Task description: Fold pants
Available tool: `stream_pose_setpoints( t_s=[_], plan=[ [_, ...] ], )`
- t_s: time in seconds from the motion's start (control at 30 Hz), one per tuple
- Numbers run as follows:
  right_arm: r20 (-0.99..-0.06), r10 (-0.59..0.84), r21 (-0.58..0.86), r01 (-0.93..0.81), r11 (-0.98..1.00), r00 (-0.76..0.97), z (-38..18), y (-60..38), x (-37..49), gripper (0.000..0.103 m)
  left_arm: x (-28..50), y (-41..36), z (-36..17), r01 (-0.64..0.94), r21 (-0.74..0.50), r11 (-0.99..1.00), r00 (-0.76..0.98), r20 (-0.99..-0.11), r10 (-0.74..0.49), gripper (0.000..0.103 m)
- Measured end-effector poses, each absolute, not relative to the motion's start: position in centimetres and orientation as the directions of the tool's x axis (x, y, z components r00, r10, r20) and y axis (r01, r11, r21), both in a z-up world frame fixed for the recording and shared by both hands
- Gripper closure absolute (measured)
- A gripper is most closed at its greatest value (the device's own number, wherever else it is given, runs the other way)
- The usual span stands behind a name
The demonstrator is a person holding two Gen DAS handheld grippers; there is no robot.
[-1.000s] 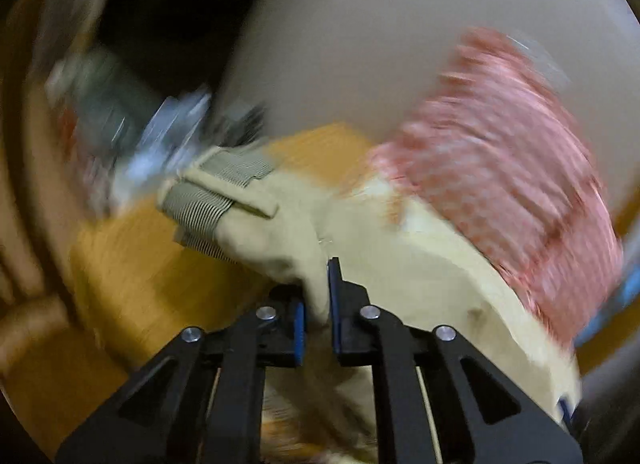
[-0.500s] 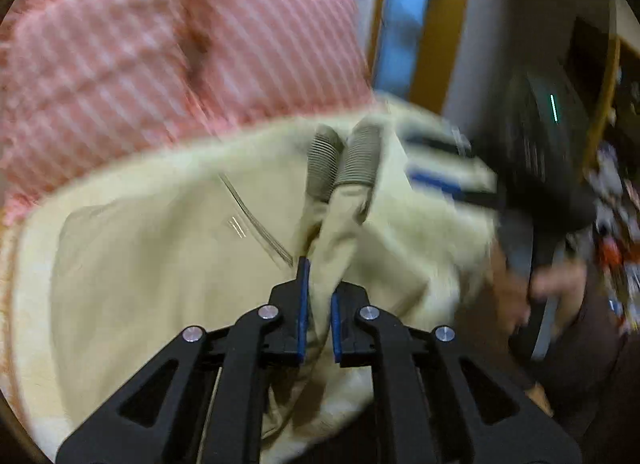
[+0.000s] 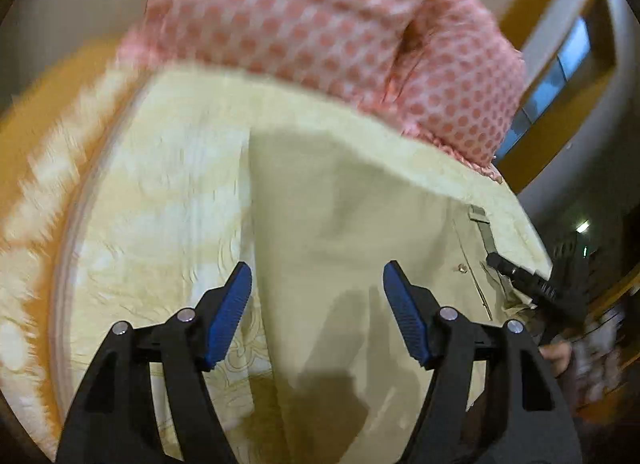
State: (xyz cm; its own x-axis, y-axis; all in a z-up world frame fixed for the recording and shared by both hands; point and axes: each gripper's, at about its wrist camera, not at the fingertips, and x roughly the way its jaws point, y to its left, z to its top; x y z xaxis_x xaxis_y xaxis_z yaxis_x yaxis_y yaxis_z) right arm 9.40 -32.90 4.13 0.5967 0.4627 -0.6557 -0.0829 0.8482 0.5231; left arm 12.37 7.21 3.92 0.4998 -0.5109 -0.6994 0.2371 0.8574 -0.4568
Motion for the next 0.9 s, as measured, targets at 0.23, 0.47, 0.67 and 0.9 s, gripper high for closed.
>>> stream_pose_setpoints(
  t_s=[0.23, 0.47, 0.67, 0.9],
  plan=[
    [-0.659, 0.486, 0.521, -0.118, 0.845, 0.574, 3.8, -33.3, 9.1, 0.074, 14.4, 4.4, 2.6, 0.283, -0.467, 0.838, 0.406, -0.733, -0.545, 0.030],
    [-0.566, 0.610, 0.622, -0.199, 0.758, 0.555, 5.9, -34.5, 10.3, 0.088, 16.0, 3.4, 4.9, 0.315, -0.475, 0.821, 0.430, -0.700, -0.570, 0.094],
    [-0.575, 0.538, 0.550, -0.196, 0.812, 0.616, 7.9, -34.8, 16.6, 0.088, 21.3, 0.5, 6.7, 0.345, -0.351, 0.870, 0.543, -0.682, -0.490, 0.095],
    [-0.746, 0.233, 0.303, 0.006, 0.953, 0.624, 6.8, -35.7, 22.7, 0.069, 26.0, -0.5, 5.4, 0.217, -0.250, 0.944, 0.601, -0.727, -0.331, 0.077]
  ],
)
